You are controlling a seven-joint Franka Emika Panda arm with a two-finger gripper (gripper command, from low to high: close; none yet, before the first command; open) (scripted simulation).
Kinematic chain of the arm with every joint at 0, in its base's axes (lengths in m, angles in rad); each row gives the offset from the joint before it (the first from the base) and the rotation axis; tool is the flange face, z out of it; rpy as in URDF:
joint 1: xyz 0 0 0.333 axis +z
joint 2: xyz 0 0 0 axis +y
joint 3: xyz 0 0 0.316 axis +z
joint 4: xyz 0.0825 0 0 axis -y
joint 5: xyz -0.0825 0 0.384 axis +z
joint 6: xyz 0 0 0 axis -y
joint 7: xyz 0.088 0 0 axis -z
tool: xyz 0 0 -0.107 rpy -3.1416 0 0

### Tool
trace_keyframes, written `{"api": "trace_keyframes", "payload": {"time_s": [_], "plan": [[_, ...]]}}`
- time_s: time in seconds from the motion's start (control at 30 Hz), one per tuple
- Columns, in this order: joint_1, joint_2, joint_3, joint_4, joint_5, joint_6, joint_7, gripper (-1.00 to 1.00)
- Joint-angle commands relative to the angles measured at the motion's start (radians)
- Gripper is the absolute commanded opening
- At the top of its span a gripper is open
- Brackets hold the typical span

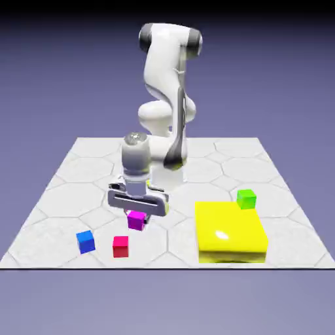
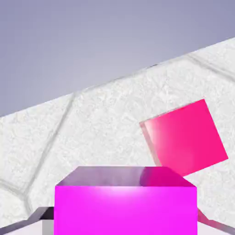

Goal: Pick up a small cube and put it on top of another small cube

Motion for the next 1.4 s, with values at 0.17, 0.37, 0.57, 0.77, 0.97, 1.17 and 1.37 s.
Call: {"api": "trace_keyframes", "payload": {"time_s": [0.17, 0.37, 0.57, 0.77, 0.97, 1.17, 1.37], "plan": [[0.000, 0.013, -0.044, 0.034, -0.012, -0.023, 0.261, -1.00], [0.001, 0.025, -0.087, 0.068, -0.024, -0.046, 0.522, -1.00], [-0.144, 0.049, 0.049, 0.073, -0.087, -0.016, 0.578, -1.00], [-0.361, 0.083, 0.255, 0.077, -0.180, 0.031, 0.646, -1.00], [-0.579, 0.118, 0.461, 0.081, -0.274, 0.078, 0.713, -1.00], [-0.796, 0.152, 0.667, 0.086, -0.367, 0.125, 0.781, -1.00], [-0.687, 0.135, 0.564, 0.084, -0.321, 0.102, 0.747, 1.00]]}}
